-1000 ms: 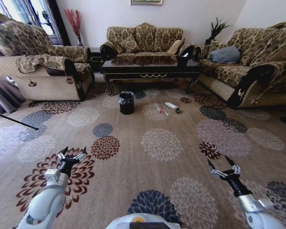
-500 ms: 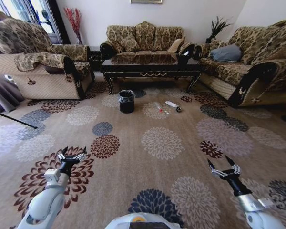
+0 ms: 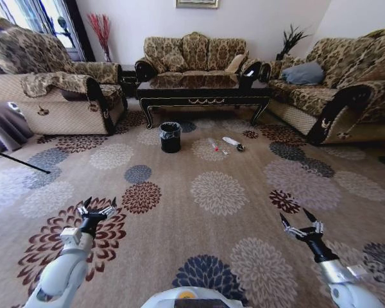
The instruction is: Move to the front of the table and pick up the trash from the floor, then place it into the trash bin.
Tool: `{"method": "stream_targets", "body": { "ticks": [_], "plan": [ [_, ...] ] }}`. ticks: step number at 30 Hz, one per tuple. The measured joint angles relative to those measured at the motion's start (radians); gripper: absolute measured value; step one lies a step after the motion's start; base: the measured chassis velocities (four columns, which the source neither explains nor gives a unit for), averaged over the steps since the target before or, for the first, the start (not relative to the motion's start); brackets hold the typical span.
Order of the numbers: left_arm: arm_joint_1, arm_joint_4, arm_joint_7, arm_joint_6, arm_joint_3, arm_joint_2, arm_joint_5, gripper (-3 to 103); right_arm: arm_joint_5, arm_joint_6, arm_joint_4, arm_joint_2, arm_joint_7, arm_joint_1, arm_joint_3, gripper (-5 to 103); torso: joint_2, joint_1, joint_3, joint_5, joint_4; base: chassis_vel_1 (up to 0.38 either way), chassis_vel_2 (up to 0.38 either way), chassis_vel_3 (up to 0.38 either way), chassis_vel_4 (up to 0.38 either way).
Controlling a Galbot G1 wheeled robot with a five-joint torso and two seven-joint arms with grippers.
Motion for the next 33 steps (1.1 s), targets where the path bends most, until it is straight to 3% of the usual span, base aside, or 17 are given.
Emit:
{"method": "stream_targets", "body": {
  "ticks": [8, 33],
  "plan": [
    [0.002, 0.011, 0.014, -0.03, 0.001, 0.0, 0.017, 100, -0.004, 0.004, 0.016, -0.003, -0.005, 0.002, 0.002, 100, 0.0, 0.0, 0.003, -0.0001, 0.0001, -0.032, 0.036, 0.033, -0.03],
    [0.004, 0.023, 0.021, -0.044, -0.004, -0.012, 0.031, 100, -0.013, 0.007, 0.022, -0.016, 0.013, 0.018, -0.004, 100, 0.0, 0.001, 0.007, -0.0001, -0.0001, -0.142, 0.145, 0.136, -0.148]
  ]
}}
